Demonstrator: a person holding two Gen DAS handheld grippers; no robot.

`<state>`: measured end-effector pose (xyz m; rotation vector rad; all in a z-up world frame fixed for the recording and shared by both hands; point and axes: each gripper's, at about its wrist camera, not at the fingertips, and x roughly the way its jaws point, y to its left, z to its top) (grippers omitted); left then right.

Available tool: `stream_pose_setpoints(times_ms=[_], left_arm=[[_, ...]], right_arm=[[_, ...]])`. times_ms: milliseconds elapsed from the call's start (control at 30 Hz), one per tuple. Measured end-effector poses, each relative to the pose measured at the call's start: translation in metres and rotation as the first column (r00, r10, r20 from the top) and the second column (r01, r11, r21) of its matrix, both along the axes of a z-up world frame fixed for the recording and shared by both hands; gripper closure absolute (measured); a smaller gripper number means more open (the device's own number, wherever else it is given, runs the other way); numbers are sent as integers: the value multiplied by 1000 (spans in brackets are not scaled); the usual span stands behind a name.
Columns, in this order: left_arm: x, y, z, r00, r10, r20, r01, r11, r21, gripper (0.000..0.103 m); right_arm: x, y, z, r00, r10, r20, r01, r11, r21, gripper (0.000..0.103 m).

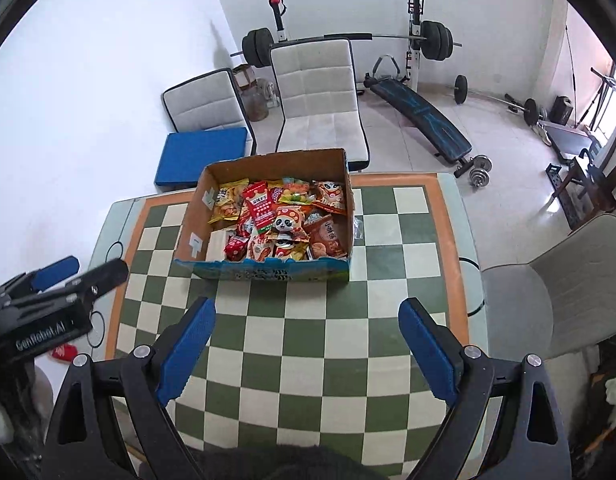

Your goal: Organize snacks

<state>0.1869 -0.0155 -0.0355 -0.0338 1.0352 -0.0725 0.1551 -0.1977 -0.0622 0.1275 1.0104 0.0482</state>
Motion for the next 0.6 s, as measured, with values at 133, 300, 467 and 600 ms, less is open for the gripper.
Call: stream_pose_setpoints(times_ms=[133, 300, 467, 600], left_arm=[[-12, 1, 9, 1000, 10, 5, -10, 1000, -4, 14], [-25, -7, 14, 1000, -13, 20, 13, 1000, 9, 14], [-25, -11, 12, 999, -10, 33, 10, 1000, 21, 14], [-20, -12, 7, 1000, 2, 29, -2, 1000, 19, 13]], right_arm=[[-18, -3, 16, 1000, 1, 29, -1, 1000, -7, 8], [-30, -6, 26, 999, -4, 49, 5, 1000, -13, 8], [-31, -5, 29, 998, -3, 59, 4, 1000, -22, 8], [-27, -5, 30, 996, -5, 84, 8, 1000, -27, 4]])
